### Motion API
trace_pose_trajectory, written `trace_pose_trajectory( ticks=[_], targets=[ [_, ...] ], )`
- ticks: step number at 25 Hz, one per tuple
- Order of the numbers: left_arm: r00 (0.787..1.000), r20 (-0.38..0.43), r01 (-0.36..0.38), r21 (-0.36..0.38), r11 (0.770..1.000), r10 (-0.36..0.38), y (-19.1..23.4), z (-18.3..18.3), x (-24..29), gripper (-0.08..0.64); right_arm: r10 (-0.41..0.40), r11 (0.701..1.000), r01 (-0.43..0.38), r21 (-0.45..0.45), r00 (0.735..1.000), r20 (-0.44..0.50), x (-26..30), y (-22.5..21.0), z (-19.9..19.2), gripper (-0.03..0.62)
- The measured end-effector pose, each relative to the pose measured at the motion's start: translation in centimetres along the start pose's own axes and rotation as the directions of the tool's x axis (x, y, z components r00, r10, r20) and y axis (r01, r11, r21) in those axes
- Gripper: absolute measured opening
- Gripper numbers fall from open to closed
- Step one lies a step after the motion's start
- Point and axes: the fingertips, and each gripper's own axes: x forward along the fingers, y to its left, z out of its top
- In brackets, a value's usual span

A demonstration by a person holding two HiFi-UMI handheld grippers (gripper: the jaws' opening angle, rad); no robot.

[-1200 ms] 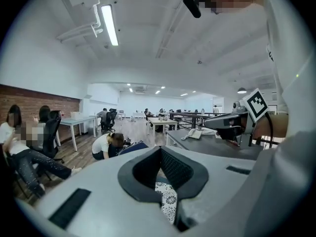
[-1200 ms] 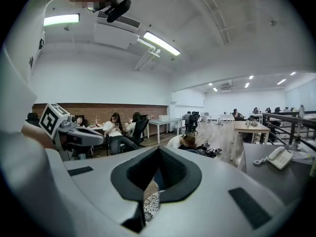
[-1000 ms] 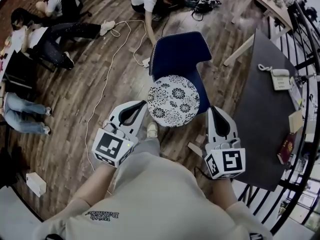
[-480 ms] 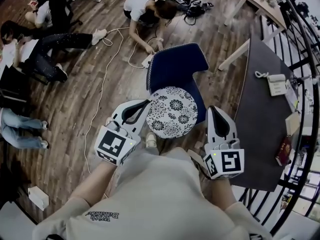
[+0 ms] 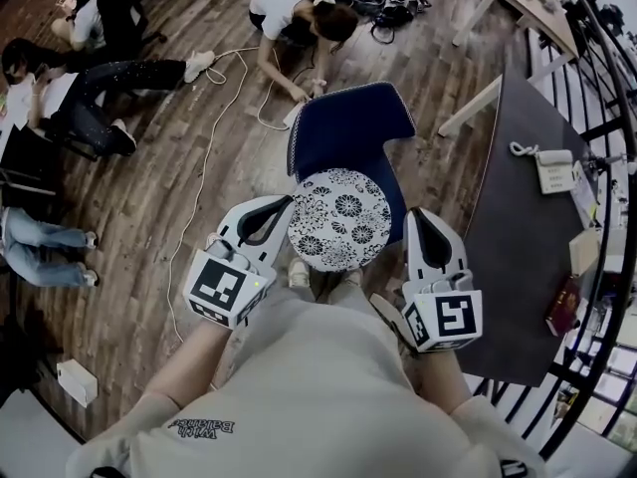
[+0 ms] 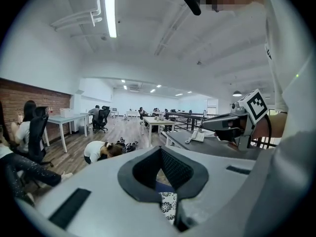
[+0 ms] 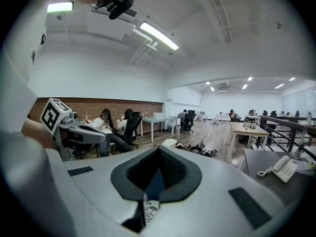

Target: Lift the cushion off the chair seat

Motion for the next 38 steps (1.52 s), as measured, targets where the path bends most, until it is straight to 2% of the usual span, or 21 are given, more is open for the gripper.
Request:
trace_pose_trajectory(
  ticks=[6,9,13,18,21,26,29,33,35,38],
  targets=[
    [0.999,-0.032,-0.003,-0.014,1.0,0.003,-0.9,-0.6,1.3,0.005,0.034,0.999,-0.034,0.002,0.999,-0.008,0.6,-1.3,-0.6,0.002],
    [0.997,-0.082,-0.014,-0.012,1.0,0.013,-0.8,-1.8,1.9,0.005,0.018,1.0,-0.018,0.018,1.0,-0.024,0.9,-2.2,-1.6,0.003],
    [0.997,-0.075,-0.04,-0.085,0.996,0.034,0.3,-2.6,2.8,0.005,-0.011,0.999,0.012,0.045,1.0,-0.021,2.1,-3.9,-2.8,0.003],
    [0.995,-0.09,-0.052,-0.07,0.996,0.045,2.6,-4.1,5.4,0.019,-0.033,0.998,0.036,0.044,0.998,-0.059,5.3,-5.4,-5.2,0.011],
    [0.991,-0.123,-0.054,-0.078,0.995,0.044,4.1,-6.2,7.4,0.069,-0.012,0.998,0.018,0.054,0.994,-0.107,7.4,-5.8,-7.4,0.136],
    [0.975,-0.222,-0.055,-0.117,0.992,0.028,6.4,-12.5,10.9,0.125,-0.027,0.999,0.034,0.035,0.984,-0.175,11.0,-6.5,-12.0,0.196],
    [0.959,-0.282,-0.058,-0.159,0.986,0.011,7.4,-17.0,13.0,0.138,-0.047,0.996,0.061,0.059,0.976,-0.211,13.4,-7.5,-16.1,0.204],
    [0.937,-0.349,-0.06,-0.233,0.971,-0.026,8.7,-23.4,15.7,0.144,-0.081,0.985,0.121,0.124,0.954,-0.289,17.1,-9.7,-23.2,0.207],
    [0.925,-0.378,-0.072,-0.288,0.955,-0.044,9.4,-27.0,17.1,0.146,-0.104,0.984,0.146,0.105,0.937,-0.334,18.9,-10.9,-27.0,0.207],
    [0.891,-0.448,-0.081,-0.319,0.944,-0.075,10.0,-33.8,19.0,0.146,-0.138,0.98,0.184,0.079,0.906,-0.401,21.0,-12.5,-34.2,0.207]
  ],
)
